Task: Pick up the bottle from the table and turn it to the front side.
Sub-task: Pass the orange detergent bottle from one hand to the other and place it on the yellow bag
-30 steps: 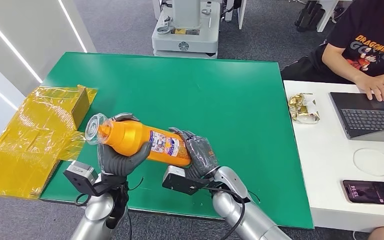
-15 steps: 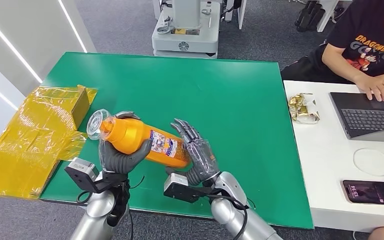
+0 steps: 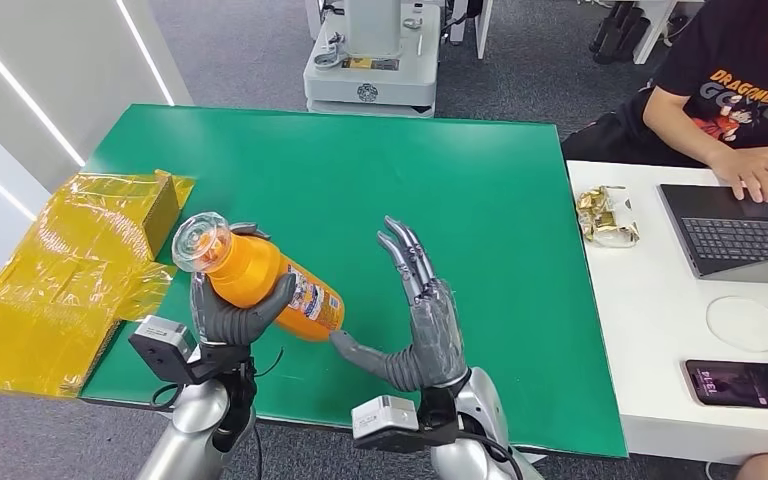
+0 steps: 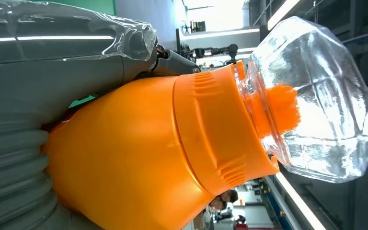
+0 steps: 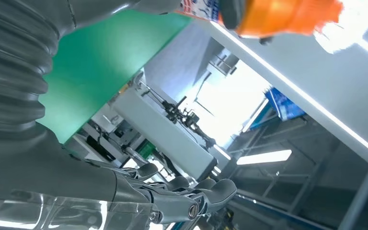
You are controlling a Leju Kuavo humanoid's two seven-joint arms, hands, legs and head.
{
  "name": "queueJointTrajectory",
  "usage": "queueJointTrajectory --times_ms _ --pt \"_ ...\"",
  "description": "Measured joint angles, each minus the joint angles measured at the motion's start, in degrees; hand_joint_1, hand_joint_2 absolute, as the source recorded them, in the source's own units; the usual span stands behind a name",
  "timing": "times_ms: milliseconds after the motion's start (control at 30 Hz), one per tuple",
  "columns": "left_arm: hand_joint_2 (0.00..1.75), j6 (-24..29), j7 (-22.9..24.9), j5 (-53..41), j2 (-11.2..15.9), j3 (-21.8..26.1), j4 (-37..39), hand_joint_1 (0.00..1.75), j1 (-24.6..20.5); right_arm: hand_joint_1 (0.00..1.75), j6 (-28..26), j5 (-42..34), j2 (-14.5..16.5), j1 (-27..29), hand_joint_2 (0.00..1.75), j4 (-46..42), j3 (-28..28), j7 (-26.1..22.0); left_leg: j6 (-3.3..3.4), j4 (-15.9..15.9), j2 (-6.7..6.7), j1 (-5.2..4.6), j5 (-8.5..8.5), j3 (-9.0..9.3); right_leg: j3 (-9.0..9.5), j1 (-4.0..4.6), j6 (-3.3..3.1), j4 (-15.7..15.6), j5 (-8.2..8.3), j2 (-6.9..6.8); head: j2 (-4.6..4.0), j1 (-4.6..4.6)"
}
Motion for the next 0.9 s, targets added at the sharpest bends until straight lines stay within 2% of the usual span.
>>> queueJointTrajectory --times_ms 133,300,433,533,667,900 --pt "1.75 3.04 0.04 -1.87 0.19 0.0 0.62 1.75 -0.6 0.0 -0.47 -0.22 -0.72 1.94 1.75 -3.42 -0.08 0.3 0.0 0.0 0.01 0.0 0.0 0.0 0.01 0.0 0.0 0.0 0.0 0.0 0.0 0.0" --pt "1.75 11.24 1.34 -9.25 1.05 0.43 1.85 1.75 -1.45 0.0 -0.49 0.19 -0.82 4.14 1.75 -5.47 -0.63 1.54 0.0 -0.01 0.0 0.01 0.0 0.0 0.01 0.0 0.0 0.02 0.0 0.0 0.0 -0.01" --pt "1.75 13.13 2.74 -13.04 2.45 1.5 2.53 1.75 -2.14 0.0 -0.44 0.67 -0.83 5.39 1.75 -6.85 -1.22 2.17 0.0 -0.02 0.0 0.01 0.0 0.0 0.0 0.01 0.0 0.03 0.0 0.0 0.0 0.0" --pt "1.75 15.23 5.21 -20.31 3.7 2.31 3.06 1.75 -2.48 0.0 -0.3 0.92 -0.84 6.31 1.75 -7.67 -1.69 2.42 0.0 -0.03 0.01 0.01 0.0 0.0 0.0 0.01 0.0 0.03 0.0 0.0 0.0 0.01" --pt "1.75 18.28 8.93 -33.07 7.05 4.35 4.43 1.75 -3.0 0.0 0.06 1.11 -0.93 7.93 1.75 -8.51 -2.45 2.38 -0.01 -0.03 0.03 0.01 0.0 0.01 -0.01 0.01 -0.01 0.04 0.0 0.02 0.0 0.0" --pt "1.75 23.23 16.03 -55.05 14.78 8.31 9.5 1.75 -4.99 0.0 0.65 0.33 -1.39 10.04 1.75 -9.49 -3.17 1.56 -0.05 -0.04 0.06 0.03 0.03 0.02 -0.04 0.03 -0.02 0.12 -0.01 0.05 0.0 0.0"
